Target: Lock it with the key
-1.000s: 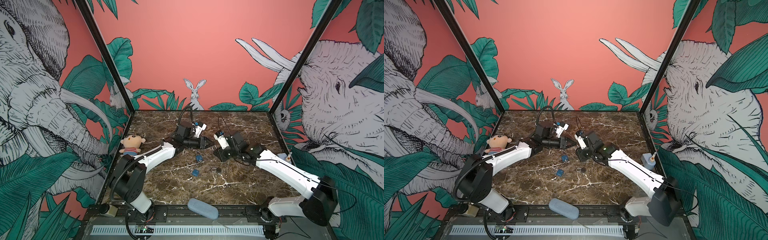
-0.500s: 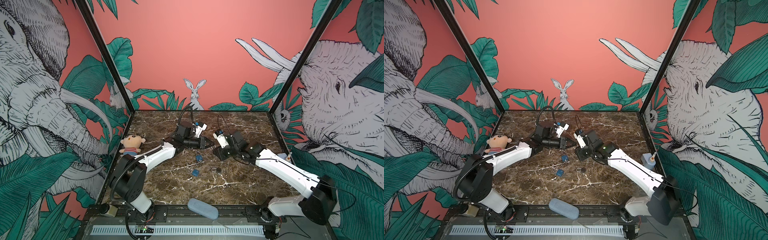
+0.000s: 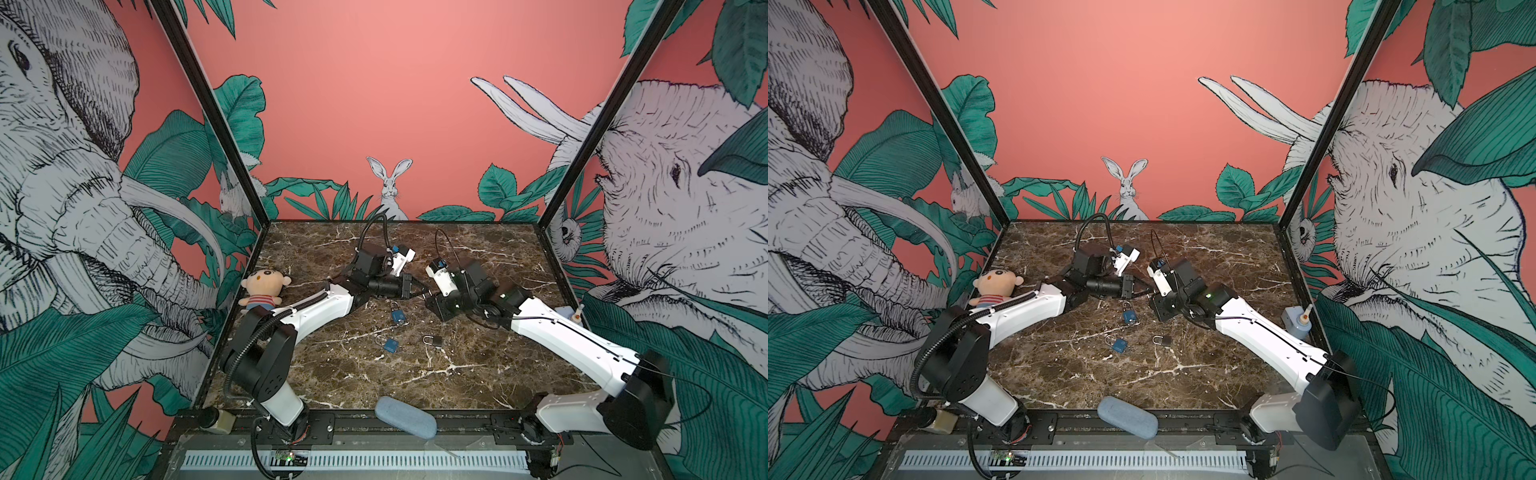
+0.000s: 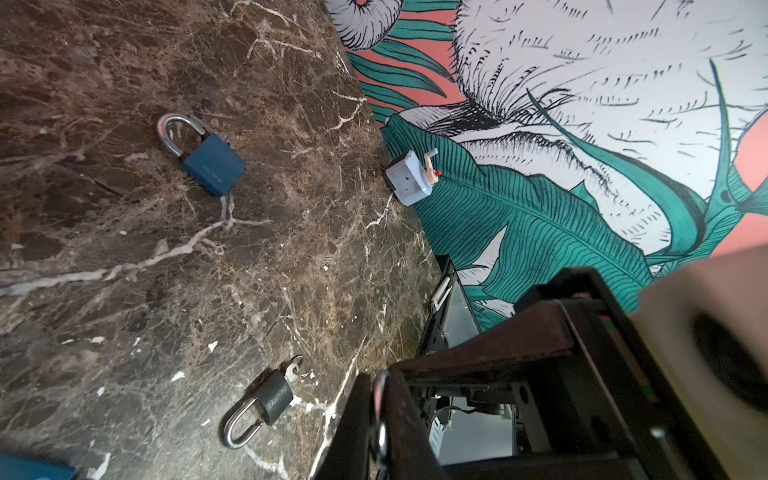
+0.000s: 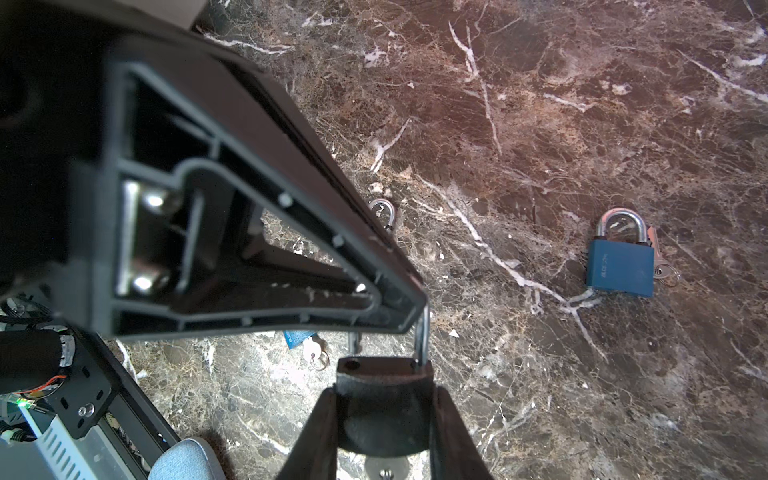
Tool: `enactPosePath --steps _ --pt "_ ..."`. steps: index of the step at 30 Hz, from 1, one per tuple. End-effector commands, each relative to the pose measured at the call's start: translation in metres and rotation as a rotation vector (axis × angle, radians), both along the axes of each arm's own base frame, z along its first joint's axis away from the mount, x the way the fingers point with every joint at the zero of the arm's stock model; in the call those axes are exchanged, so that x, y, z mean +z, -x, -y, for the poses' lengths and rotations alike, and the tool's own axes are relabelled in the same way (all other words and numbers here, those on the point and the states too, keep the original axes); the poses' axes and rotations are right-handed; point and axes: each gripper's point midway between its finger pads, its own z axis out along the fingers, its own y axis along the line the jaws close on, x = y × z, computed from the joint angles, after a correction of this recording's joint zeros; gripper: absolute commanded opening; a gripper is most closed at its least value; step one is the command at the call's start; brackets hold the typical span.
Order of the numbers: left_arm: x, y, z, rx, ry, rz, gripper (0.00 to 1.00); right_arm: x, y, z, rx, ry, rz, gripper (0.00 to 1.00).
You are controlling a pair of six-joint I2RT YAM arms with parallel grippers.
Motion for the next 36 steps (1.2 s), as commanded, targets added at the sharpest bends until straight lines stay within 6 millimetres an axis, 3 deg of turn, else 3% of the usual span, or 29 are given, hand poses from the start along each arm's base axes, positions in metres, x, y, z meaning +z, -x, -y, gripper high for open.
enactPosePath --steps 1,2,7,8,11,14,18,26,31,36 --pt "0.001 0.003 0.003 -0.019 0.015 0.012 0.04 0.025 -0.005 -0.01 0.019 -0.055 0.062 0.05" --pt "0.0 0.003 0.004 -0.019 0.014 0.009 0.0 0.026 -0.005 -0.01 0.019 -0.057 0.064 0.05" --pt "0.004 0.001 0.006 -0.014 0.038 0.008 0.0 0.03 -0.005 -0.01 0.015 -0.066 0.07 0.08" --pt "0.004 0.001 0.006 -0.008 0.044 0.005 0.0 0.03 -0.004 -0.01 0.014 -0.068 0.066 0.14" --pt "0.014 -0.005 0.007 0.022 0.08 0.014 0.0 0.032 -0.002 -0.009 0.01 -0.092 0.073 0.45" --pt "0.036 -0.015 0.008 0.075 0.143 0.038 0.0 0.04 -0.001 -0.006 -0.001 -0.193 0.06 0.52" --pt "0.06 -0.033 0.004 0.189 0.176 0.017 0.0 0.055 -0.007 0.009 -0.022 -0.369 0.074 0.53" --pt "0.103 -0.041 -0.011 0.306 0.194 0.036 0.0 0.091 -0.037 0.053 -0.085 -0.575 0.218 0.53" --pt "0.122 -0.04 -0.012 0.315 0.246 0.015 0.0 0.104 -0.046 0.05 -0.03 -0.635 0.274 0.51" --pt "0.128 -0.039 -0.011 0.314 0.277 -0.014 0.0 0.117 -0.051 0.04 0.05 -0.68 0.339 0.45"
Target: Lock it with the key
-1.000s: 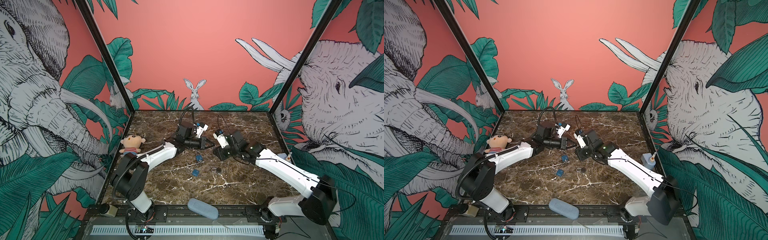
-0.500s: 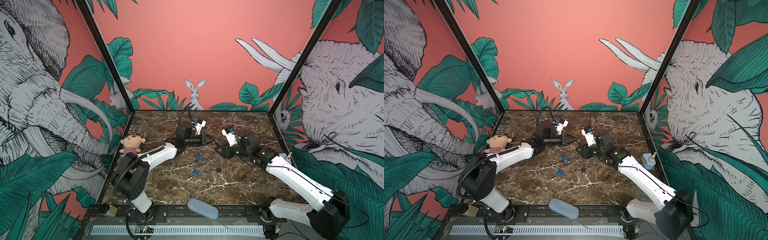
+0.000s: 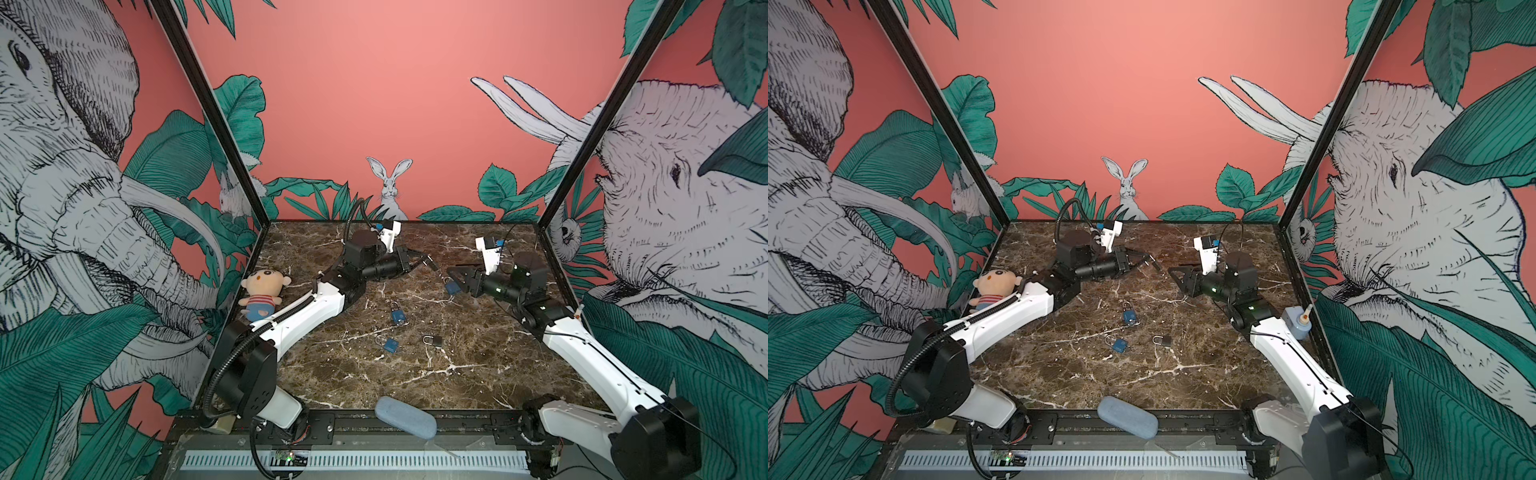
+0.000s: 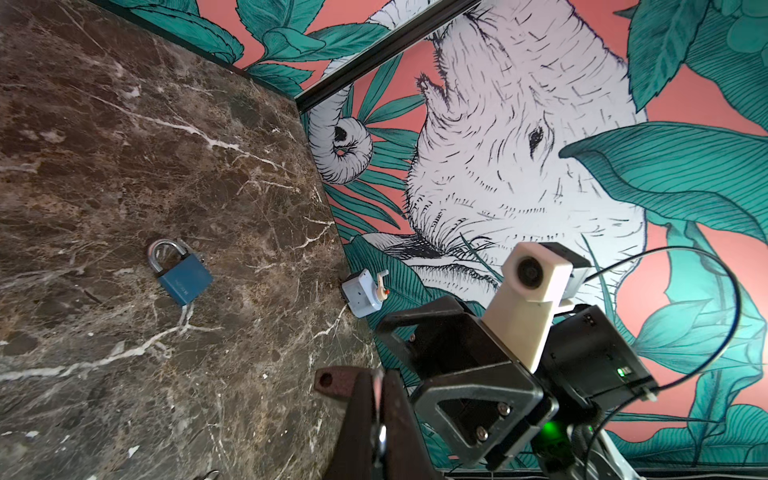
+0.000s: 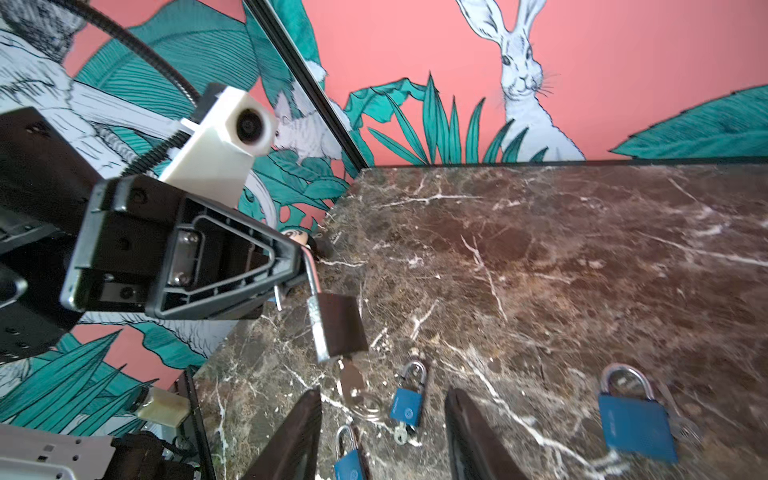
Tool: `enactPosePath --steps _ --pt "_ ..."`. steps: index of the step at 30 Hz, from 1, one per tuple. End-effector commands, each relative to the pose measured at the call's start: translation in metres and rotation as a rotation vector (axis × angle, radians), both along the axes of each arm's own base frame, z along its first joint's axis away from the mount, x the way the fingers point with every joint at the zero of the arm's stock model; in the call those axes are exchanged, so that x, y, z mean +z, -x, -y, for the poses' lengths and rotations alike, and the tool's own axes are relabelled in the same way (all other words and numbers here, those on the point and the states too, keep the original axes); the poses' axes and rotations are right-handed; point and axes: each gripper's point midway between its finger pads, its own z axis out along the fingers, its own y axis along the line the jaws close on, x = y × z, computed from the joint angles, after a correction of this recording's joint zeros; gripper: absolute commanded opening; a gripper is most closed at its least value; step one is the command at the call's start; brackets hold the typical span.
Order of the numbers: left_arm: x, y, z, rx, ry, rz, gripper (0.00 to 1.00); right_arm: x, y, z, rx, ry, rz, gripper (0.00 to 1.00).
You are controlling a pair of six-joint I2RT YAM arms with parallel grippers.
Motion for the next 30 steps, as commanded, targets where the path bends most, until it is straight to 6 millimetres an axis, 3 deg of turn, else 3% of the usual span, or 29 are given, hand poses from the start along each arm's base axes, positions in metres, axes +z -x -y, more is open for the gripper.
enactPosePath --steps 1,5,15,30 --pt "0.033 0.002 -0.003 0.01 0.075 0.028 0.0 0.032 -0.001 -0.011 0.074 -0.066 0.143 0.44" --pt "0.037 0.002 -0.004 0.013 0.086 0.026 0.0 0.039 -0.002 -0.021 0.128 -0.082 0.153 0.4" --pt "0.044 0.001 -0.004 0.022 0.093 0.03 0.0 0.03 0.004 -0.045 0.196 0.0 0.148 0.3" --pt "0.057 0.002 -0.005 0.022 0.119 0.043 0.0 0.011 -0.007 -0.044 0.139 0.119 0.141 0.25"
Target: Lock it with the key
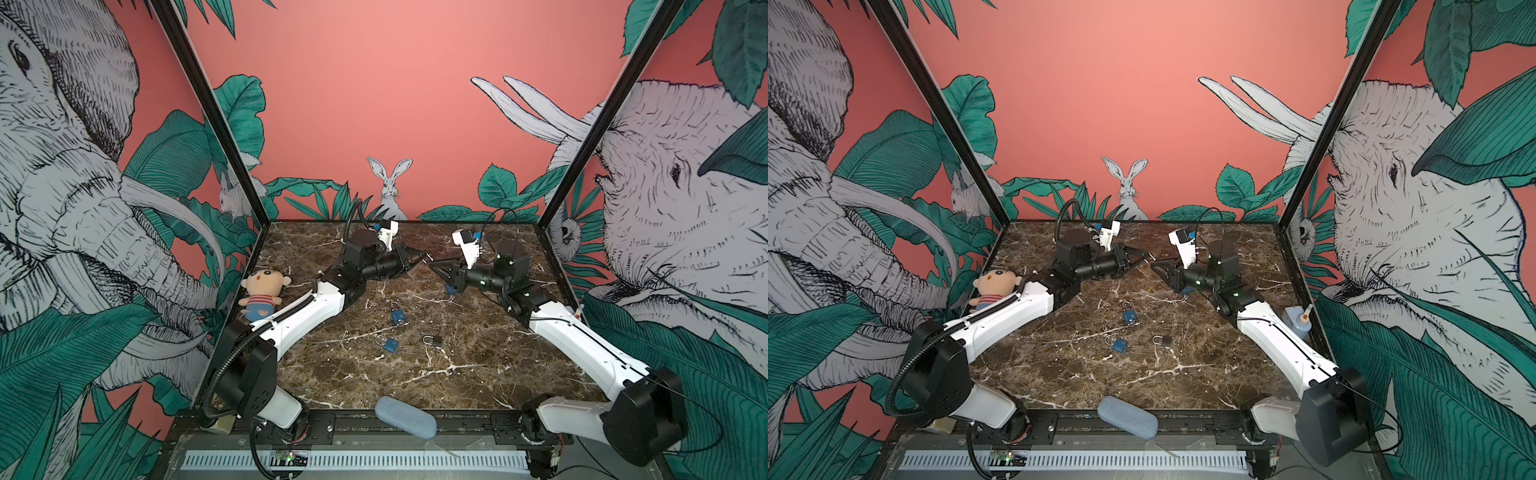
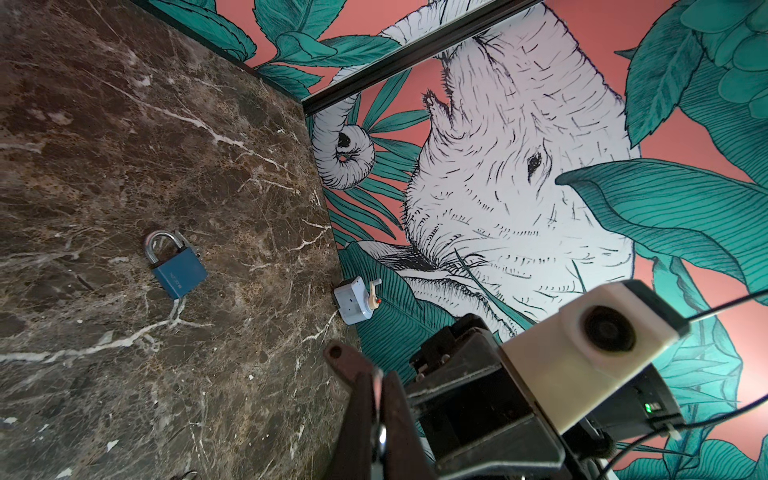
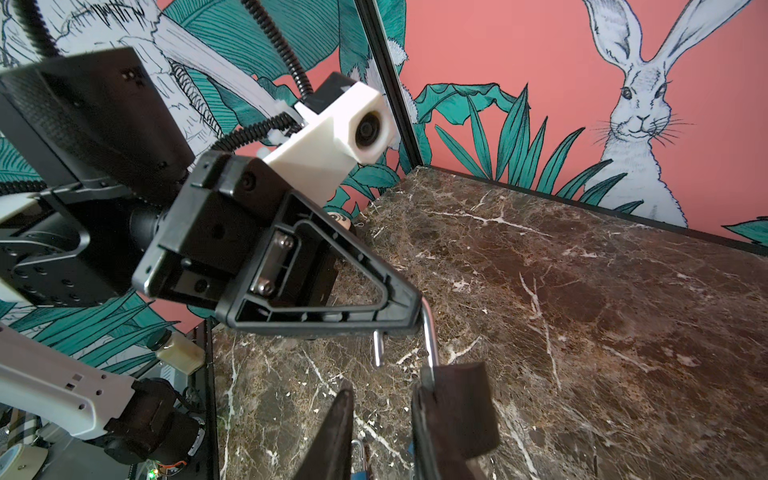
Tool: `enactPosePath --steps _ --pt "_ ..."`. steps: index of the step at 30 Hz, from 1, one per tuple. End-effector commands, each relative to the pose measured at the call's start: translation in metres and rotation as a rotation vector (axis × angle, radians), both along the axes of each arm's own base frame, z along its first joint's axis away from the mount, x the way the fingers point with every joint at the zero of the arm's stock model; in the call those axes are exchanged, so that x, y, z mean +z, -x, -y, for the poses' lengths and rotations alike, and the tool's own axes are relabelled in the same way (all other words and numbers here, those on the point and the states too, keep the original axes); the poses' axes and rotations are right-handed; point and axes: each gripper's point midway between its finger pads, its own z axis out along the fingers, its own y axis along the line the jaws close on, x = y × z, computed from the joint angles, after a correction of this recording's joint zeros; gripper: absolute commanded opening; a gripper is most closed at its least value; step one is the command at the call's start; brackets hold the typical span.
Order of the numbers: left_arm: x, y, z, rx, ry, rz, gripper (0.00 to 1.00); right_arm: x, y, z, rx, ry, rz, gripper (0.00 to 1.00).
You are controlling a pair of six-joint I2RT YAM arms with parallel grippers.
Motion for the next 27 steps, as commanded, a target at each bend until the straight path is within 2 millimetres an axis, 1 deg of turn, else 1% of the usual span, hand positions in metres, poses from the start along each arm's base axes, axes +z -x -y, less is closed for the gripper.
enactPosePath --steps 1,4,7,11,18,22,23,25,27 --pt "0.057 0.007 -0.003 -0.01 0.096 0.109 0.0 -0.003 -0.01 0.003 -0.039 0.043 0.018 0.24" --pt "0.059 0.008 -0.004 -0.01 0.097 0.114 0.0 -0.008 -0.013 0.003 -0.051 0.061 0.013 0.22" --pt "0.058 0.007 -0.004 -0.009 0.094 0.116 0.0 -0.008 -0.015 0.003 -0.06 0.061 0.023 0.21" --pt "0.053 0.006 -0.005 -0.004 0.085 0.109 0.0 -0.002 -0.013 0.006 -0.076 0.059 0.04 0.29" --pt "0.043 0.004 -0.005 0.007 0.064 0.102 0.0 0.015 0.003 0.019 -0.113 0.058 0.066 0.31" --pt "0.041 0.003 -0.004 0.005 0.059 0.099 0.0 0.02 0.006 0.029 -0.152 0.09 0.102 0.37" --pt "0.042 0.004 -0.004 0.004 0.061 0.097 0.0 0.02 0.005 0.03 -0.158 0.098 0.106 0.4" --pt "0.042 0.004 -0.003 -0.002 0.067 0.093 0.0 0.019 0.002 0.031 -0.166 0.121 0.118 0.48" --pt "0.045 0.005 -0.003 -0.006 0.073 0.095 0.0 0.015 -0.003 0.028 -0.16 0.135 0.114 0.51"
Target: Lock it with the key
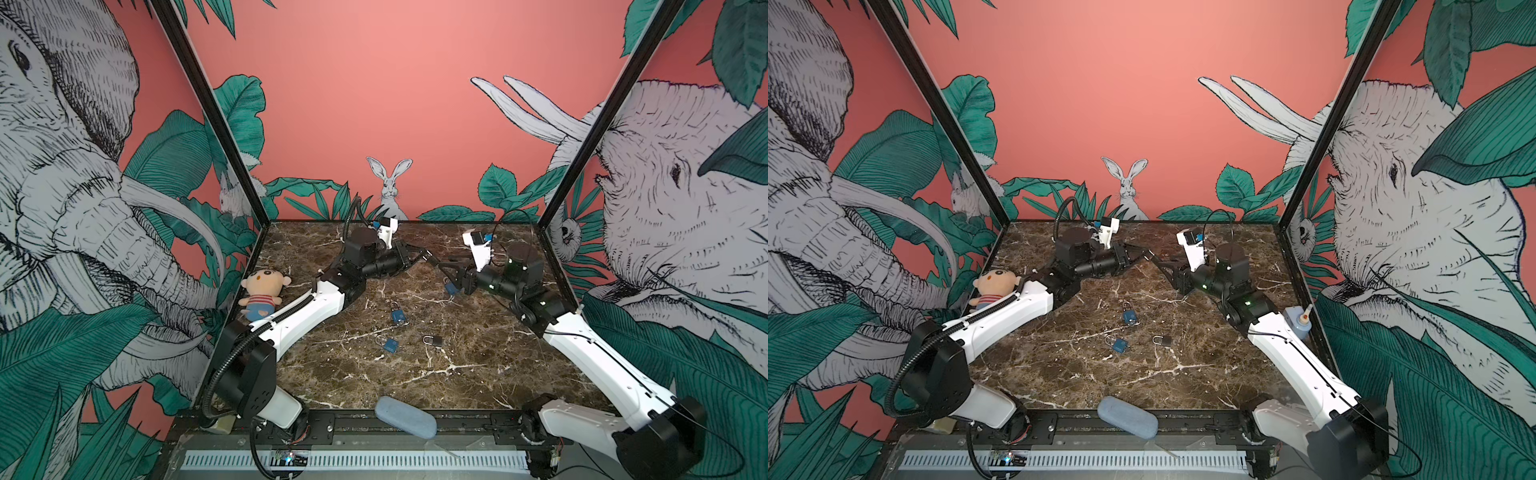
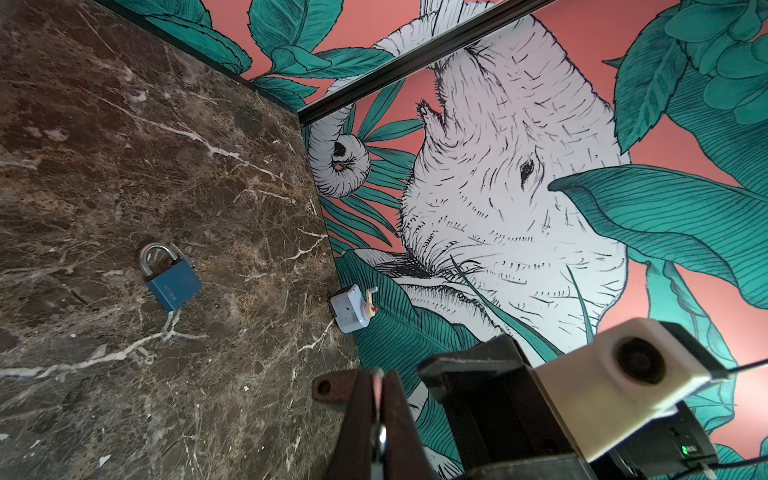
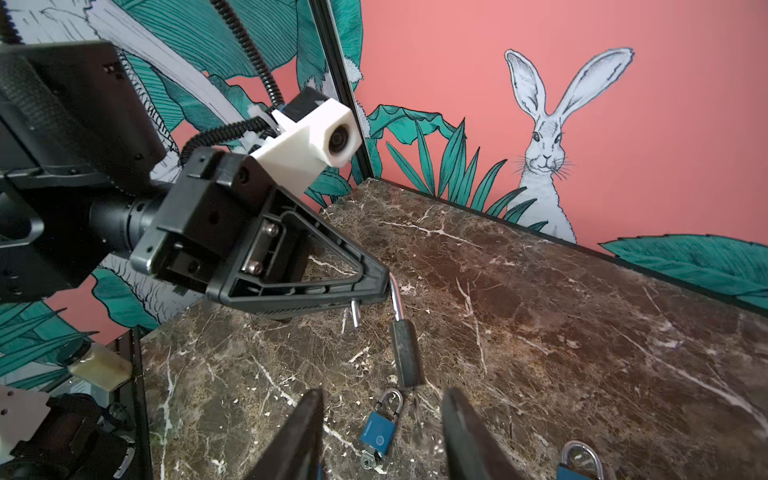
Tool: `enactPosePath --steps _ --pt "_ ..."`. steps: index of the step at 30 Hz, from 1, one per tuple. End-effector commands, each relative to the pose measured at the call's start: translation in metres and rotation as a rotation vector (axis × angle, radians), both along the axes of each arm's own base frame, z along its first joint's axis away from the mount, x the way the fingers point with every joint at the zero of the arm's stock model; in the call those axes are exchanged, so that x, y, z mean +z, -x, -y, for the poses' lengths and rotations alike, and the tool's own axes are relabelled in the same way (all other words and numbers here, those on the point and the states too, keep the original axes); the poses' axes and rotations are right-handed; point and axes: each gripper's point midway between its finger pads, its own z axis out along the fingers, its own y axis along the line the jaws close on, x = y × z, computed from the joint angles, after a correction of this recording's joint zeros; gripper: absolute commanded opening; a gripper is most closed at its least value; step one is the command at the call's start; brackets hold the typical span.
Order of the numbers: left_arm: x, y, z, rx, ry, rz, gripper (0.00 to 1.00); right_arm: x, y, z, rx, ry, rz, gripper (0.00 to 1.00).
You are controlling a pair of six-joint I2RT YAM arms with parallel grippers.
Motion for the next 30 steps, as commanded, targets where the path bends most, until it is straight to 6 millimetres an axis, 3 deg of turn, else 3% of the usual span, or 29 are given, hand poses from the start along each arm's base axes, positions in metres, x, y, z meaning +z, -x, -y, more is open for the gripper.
enactPosePath --steps 1,9,14,25,30 --pt "0.039 0.01 -0.002 -0.024 0.066 0.079 0.0 -0.003 -0.012 0.001 -0.02 0.045 0.016 0.51" --pt "0.046 0.012 -0.004 -0.024 0.072 0.093 0.0 -0.008 -0.029 -0.013 0.013 0.048 0.011 0.49" --pt "0.045 0.013 -0.004 -0.027 0.071 0.092 0.0 -0.006 -0.031 -0.019 0.037 0.031 0.009 0.4" --pt "0.048 0.013 -0.003 -0.033 0.083 0.095 0.0 -0.008 -0.031 -0.028 0.061 0.017 -0.002 0.34" --pt "0.05 0.014 -0.004 -0.034 0.088 0.097 0.0 -0.005 -0.032 -0.029 0.061 0.01 -0.001 0.15"
